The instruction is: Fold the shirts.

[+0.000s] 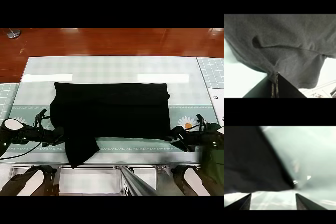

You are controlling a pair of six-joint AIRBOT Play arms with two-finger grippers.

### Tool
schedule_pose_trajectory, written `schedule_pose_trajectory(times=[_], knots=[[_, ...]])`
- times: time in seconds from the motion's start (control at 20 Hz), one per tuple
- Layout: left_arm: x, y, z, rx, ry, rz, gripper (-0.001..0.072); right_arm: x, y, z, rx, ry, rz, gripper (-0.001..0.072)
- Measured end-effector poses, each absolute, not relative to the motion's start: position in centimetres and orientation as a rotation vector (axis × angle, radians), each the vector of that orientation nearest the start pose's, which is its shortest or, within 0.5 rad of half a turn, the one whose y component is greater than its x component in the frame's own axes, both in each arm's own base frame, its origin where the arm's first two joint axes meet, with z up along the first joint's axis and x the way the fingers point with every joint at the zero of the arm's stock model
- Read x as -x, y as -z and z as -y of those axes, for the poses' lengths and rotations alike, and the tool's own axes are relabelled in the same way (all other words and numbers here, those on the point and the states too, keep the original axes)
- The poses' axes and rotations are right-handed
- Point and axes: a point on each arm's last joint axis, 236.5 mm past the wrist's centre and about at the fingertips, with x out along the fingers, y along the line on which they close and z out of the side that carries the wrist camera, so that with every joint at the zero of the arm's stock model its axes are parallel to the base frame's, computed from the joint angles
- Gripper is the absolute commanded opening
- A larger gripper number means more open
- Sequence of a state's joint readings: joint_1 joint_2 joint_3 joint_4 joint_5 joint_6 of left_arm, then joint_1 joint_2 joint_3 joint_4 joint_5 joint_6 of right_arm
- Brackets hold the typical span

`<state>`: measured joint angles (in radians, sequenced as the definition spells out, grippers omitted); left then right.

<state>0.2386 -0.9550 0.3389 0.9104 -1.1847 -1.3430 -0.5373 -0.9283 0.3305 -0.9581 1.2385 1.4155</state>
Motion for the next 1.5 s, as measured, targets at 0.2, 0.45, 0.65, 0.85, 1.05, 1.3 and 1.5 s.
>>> schedule_pose_trajectory(times=[0.2,0.45,0.65,0.85,1.05,1.3,1.5], knots=[[-17.8,9.6,9.7,0.761,0.229,-1.572,0.0027,-20.9,9.7,-4.6,-1.076,0.003,-1.409,0.0485],[-18.0,9.5,9.8,0.767,0.230,-1.567,0.0027,-22.9,9.5,-4.5,-1.080,-0.034,-1.321,0.0028],[-18.5,9.2,9.6,0.763,0.231,-1.552,0.0026,-24.0,8.4,-4.5,-1.042,-0.102,-1.284,0.0028],[-22.2,6.9,8.6,0.745,0.232,-1.442,0.0026,-26.6,5.7,-3.4,-0.993,-0.142,-1.214,0.0028],[-29.3,3.7,7.6,0.741,0.207,-1.225,0.0026,-29.9,3.5,-3.3,-0.914,-0.188,-1.174,0.0028],[-36.5,1.9,7.3,0.772,0.200,-1.118,0.0027,-36.3,1.9,-3.2,-0.862,-0.207,-1.141,0.0028],[-41.4,1.6,6.6,0.787,0.189,-1.082,0.0027,-40.6,1.7,-3.3,-0.848,-0.227,-1.142,0.0028]])
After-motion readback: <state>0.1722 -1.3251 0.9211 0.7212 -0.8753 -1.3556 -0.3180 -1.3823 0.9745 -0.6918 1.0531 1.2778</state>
